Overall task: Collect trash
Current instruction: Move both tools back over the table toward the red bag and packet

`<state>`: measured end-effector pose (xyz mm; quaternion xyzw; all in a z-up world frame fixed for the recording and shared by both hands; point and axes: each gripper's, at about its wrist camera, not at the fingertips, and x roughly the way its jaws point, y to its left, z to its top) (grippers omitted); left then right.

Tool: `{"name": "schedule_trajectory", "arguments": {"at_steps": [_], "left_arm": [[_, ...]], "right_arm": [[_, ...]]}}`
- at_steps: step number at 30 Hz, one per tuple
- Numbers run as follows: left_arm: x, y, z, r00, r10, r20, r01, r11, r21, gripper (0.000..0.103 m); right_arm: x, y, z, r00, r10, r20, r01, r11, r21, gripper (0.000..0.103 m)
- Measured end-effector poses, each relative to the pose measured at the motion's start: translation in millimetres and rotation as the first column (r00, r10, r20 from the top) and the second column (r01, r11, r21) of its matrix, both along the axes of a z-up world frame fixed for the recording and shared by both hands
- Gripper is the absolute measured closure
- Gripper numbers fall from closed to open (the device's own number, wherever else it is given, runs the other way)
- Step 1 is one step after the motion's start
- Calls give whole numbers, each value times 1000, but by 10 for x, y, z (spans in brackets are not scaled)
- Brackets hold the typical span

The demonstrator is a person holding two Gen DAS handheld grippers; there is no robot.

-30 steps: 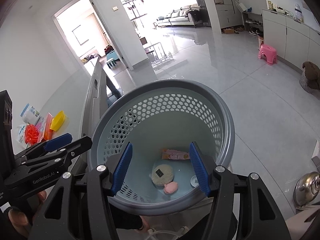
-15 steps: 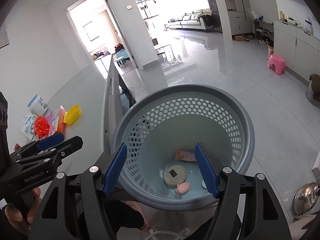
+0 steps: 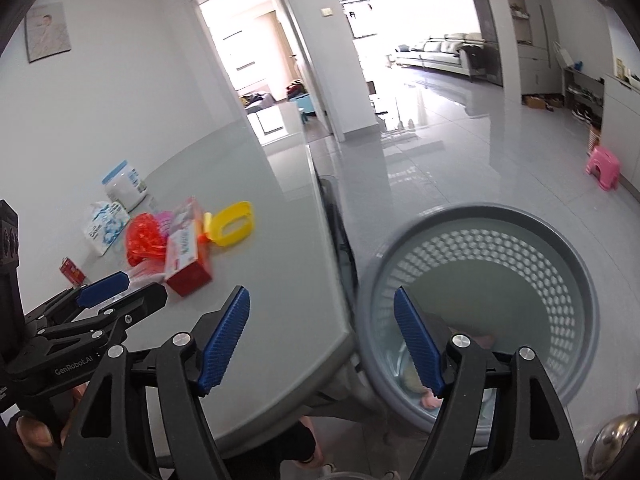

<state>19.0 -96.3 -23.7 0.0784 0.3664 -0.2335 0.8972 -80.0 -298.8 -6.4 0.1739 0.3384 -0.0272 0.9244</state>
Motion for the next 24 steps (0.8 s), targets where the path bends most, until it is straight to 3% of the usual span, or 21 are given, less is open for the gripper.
{"name": "schedule_trajectory", "arguments": {"at_steps": [15,24], "left_arm": [[392,1087,20,980,195,35,-195,981,-2,22],[652,1373,-192,969,249,1,-249,969,9,22]], "right_arm": [[579,733,165,988,152,1,-152,987,-51,29],[986,877,2,982,182,-50,-186,980,-75,29]]}}
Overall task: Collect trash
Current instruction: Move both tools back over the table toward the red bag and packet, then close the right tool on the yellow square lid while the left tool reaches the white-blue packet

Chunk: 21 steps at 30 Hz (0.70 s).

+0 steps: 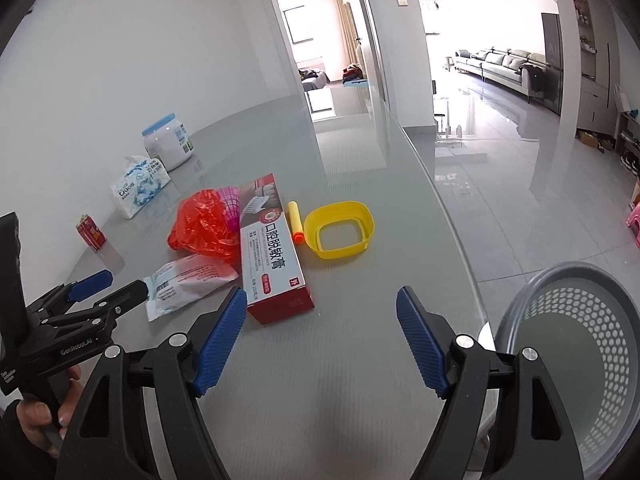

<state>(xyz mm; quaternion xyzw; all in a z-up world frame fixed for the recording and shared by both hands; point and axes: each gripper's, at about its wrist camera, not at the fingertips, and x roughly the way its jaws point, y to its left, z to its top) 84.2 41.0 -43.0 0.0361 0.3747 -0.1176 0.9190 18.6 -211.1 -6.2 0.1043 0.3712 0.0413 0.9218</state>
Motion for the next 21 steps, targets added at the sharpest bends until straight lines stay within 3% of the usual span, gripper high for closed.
{"name": "schedule_trajectory", "arguments": {"at_steps": [14,21], "left_arm": [[262,46,-146,999,36,6,-36,998,-48,20],[310,76,-170,999,41,11,-41,998,-56,20]], "right_arm": [[796,-192,-365,991,-40,-127,28,995,-96,29],[971,-159,-540,983,-28,-182,5,992,-130,29]]}}
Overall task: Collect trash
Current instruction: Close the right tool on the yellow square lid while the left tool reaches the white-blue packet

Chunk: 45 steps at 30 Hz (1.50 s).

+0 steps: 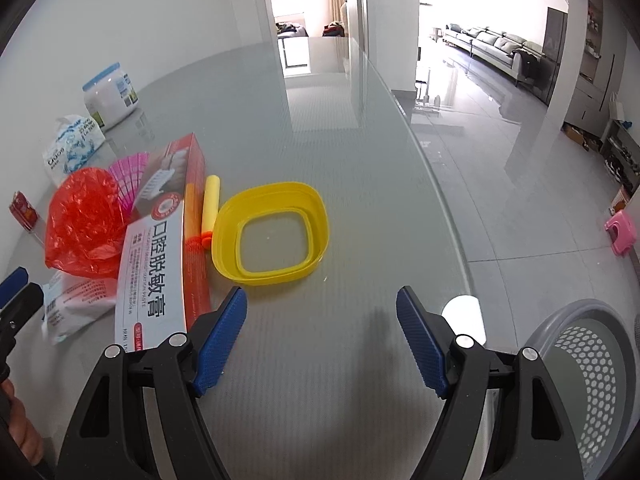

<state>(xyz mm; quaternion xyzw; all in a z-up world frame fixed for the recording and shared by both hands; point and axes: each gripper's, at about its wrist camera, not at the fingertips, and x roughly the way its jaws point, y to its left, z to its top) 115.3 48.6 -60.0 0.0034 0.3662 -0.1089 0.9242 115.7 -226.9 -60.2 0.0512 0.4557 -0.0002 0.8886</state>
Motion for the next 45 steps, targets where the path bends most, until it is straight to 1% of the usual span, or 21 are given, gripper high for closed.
{"name": "schedule_trajectory", "arguments": {"at_steps": [4,13,19,24,26,27,33,36,39,45], "left_arm": [[11,9,-29,1000,2,-14,-2,1000,-11,20],[10,35,-44,1000,12,-19,-12,1000,-21,20],[-2,23,-62,1000,14,-23,-15,1000,-20,20],[-6,16,-84,999,14,-29,-14,1000,-22,20],[-7,21,-88,999,14,-29,-15,1000,-24,20],[-15,21,-89,999,15,-29,-16,1000,-25,20],[-19,26,-91,999,13,-32,-14,1000,-26,20],[-31,22,-72,999,8,-32,-9,1000,-26,20],[-62,31,-50,1000,-6,-29,5,1000,-19,20],[-98,25,-21,998,-52,-30,53,998,22,20]], "right_arm": [[58,98,-21,1000,21,-4,-21,1000,-22,29],[273,310,-4,998,56,-13,-56,998,-37,29],[423,360,-34,999,50,-20,-51,998,-31,29],[460,357,-36,998,55,-13,-56,998,-31,30],[460,362,-35,998,58,-8,-59,998,-37,35],[456,367,-34,998,61,-7,-61,997,-39,35],[388,388,0,997,71,16,-70,997,-43,36],[324,365,22,998,59,24,-58,997,-42,36],[191,267,57,999,30,32,-29,1000,-10,36],[-192,62,123,999,-24,45,20,997,80,36]]}}
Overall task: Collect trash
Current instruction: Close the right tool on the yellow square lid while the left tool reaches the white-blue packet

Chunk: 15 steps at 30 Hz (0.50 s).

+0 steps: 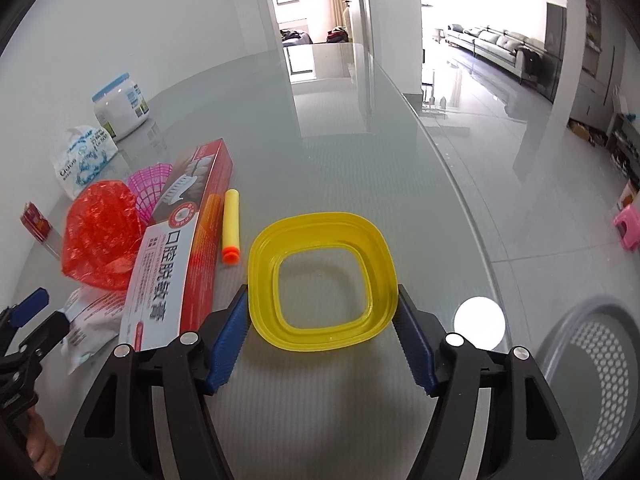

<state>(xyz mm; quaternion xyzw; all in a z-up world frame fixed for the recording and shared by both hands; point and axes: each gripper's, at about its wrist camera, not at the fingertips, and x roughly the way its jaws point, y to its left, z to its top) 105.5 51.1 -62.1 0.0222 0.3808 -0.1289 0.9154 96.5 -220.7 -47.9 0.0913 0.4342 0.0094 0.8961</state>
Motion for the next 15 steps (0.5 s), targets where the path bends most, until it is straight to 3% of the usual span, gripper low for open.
{"name": "schedule_trajectory", "arguments": {"at_steps": [5,15], "left_arm": [[40,-57,-27,998,-57,-22,57,998,15,19],[277,-203,-217,991,-102,-92,108,992,63,18]], "right_arm": [[-323,-105,59,1000,-11,12,10,998,60,36],[-631,-246,172,999,-40,26,37,995,93,36]]}}
